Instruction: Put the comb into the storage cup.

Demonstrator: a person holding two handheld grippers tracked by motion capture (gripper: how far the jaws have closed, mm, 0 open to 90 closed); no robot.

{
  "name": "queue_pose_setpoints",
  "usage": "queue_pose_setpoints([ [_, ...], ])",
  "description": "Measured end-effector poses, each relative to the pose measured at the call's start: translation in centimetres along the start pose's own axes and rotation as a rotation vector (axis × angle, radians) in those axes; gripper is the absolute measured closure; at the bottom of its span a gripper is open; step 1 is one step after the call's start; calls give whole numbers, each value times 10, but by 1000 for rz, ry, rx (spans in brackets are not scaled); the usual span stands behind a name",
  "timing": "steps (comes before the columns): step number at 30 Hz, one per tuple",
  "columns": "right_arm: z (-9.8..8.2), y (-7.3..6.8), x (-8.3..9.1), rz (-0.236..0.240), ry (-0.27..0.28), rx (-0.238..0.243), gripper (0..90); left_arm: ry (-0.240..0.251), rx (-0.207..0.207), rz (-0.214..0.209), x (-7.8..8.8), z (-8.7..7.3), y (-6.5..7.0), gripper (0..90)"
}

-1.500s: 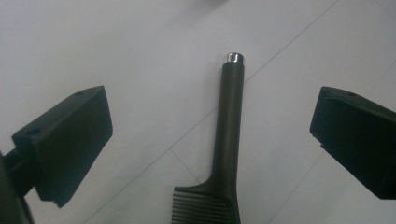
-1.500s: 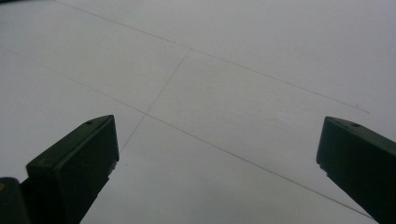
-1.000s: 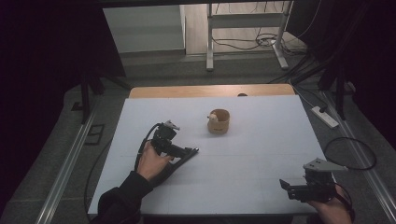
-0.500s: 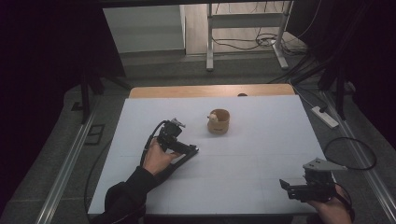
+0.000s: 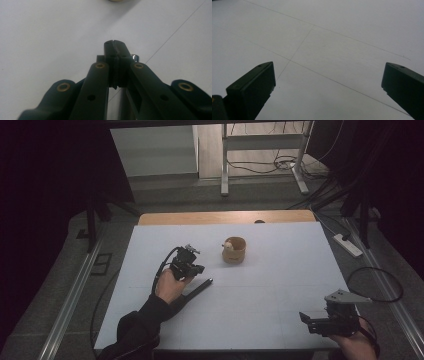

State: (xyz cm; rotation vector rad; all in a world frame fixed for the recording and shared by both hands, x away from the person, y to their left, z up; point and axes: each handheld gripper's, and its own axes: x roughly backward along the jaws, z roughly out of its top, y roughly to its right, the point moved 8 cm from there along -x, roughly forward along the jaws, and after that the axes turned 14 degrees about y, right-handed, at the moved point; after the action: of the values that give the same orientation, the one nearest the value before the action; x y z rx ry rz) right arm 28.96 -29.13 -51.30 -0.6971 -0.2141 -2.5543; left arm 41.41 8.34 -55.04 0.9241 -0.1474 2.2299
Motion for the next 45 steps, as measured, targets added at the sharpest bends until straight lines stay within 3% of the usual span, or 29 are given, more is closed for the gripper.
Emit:
queue_pose_setpoints([
  [15,0,-1,1,4,3,8,0,-69,2,21,-17,-18,3,886],
  [23,0,-1,0,5,-1,16,0,-104,22,47,-24,-28,-4,886],
  [26,0,-1,0,5,-3,17,0,-97,49,35,-24,-28,-6,886],
  [31,-1,-2,0,5,-7,21,0,-95,53,31,-25,-28,-5,886],
  [45,-1,-2,0,4,-9,20,0,-114,26,-22,-29,-24,16,886],
])
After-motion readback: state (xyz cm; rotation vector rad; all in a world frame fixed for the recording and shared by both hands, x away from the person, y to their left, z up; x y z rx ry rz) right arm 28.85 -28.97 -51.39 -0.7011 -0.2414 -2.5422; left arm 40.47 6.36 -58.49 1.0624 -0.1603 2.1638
